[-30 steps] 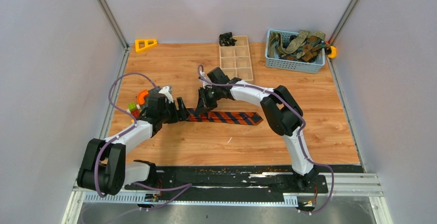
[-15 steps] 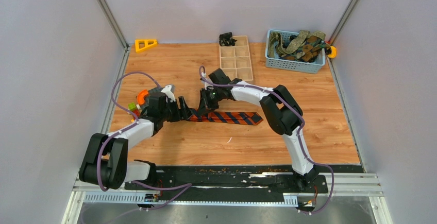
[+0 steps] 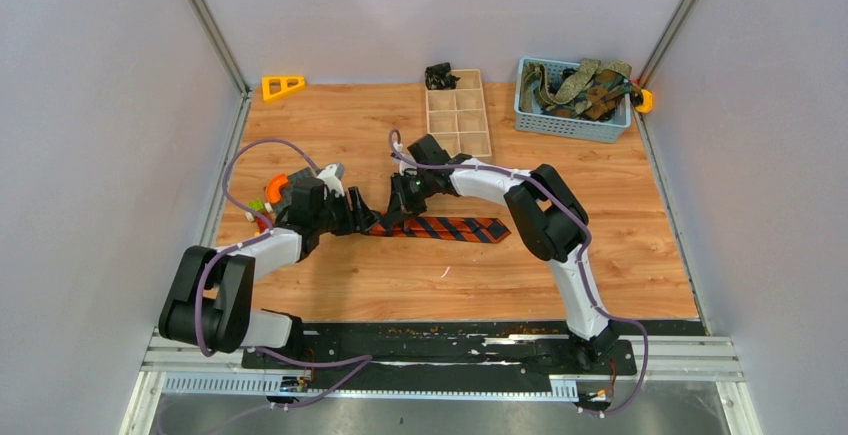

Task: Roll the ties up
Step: Roll the tie at the center of the board.

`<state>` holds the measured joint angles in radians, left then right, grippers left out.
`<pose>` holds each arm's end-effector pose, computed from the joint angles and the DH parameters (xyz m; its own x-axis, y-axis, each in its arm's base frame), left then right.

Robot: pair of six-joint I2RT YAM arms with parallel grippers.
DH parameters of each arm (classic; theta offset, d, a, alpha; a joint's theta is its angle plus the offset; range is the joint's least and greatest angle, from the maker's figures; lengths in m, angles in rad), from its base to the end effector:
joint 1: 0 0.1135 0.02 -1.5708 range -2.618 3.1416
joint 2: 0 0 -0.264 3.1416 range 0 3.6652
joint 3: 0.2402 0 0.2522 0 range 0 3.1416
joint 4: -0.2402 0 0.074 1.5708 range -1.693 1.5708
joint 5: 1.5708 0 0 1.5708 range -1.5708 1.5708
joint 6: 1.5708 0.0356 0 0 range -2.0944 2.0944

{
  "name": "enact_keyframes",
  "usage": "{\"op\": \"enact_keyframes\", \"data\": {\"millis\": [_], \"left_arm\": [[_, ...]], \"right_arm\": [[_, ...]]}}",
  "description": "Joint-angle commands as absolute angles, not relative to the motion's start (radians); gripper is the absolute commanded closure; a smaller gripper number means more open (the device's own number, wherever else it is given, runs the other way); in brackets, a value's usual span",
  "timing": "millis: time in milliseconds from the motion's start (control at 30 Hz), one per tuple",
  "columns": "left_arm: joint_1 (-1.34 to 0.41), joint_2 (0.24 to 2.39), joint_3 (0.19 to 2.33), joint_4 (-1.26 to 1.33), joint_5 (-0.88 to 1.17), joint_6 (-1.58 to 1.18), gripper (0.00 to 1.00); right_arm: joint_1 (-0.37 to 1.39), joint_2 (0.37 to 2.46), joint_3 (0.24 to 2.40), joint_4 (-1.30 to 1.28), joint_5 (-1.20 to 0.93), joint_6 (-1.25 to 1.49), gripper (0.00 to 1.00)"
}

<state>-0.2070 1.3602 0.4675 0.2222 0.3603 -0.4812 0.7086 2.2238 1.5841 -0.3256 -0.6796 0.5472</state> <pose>0.2414 -0.0635 0.1519 -0.7532 -0.2844 -0.5931 0.1287 0.8206 -0.5568 0.3428 0.3233 0.1415 -0.9378 -0.2708 -0.2172 -0.3394 0.5840 0.7374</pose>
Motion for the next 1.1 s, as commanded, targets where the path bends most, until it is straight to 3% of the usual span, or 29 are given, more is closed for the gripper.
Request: {"op": "enact_keyframes", "data": {"millis": [0, 567, 833, 1067], "left_arm": [[-0.2, 1.381, 0.466, 0.317, 0.408, -0.502, 0.37], [-0.199, 1.453, 0.44, 0.414, 0.473, -0.559, 0.53], [-0.202, 1.412, 0.457, 0.346, 0.432, -0.542, 0.74], [-0.266, 1.371, 0.531, 0.19, 0.305, -0.477, 0.81]], "right_arm": [[0.701, 2.259, 1.563, -0.307, -0.649, 0.515, 0.98], [0.684, 2.251, 1.564, -0.302, -0.65, 0.523, 0.98], [0.686, 2.242, 1.571, -0.295, -0.657, 0.531, 0.98], [0.693, 2.219, 1.588, -0.299, -0.666, 0.533, 0.97]]}}
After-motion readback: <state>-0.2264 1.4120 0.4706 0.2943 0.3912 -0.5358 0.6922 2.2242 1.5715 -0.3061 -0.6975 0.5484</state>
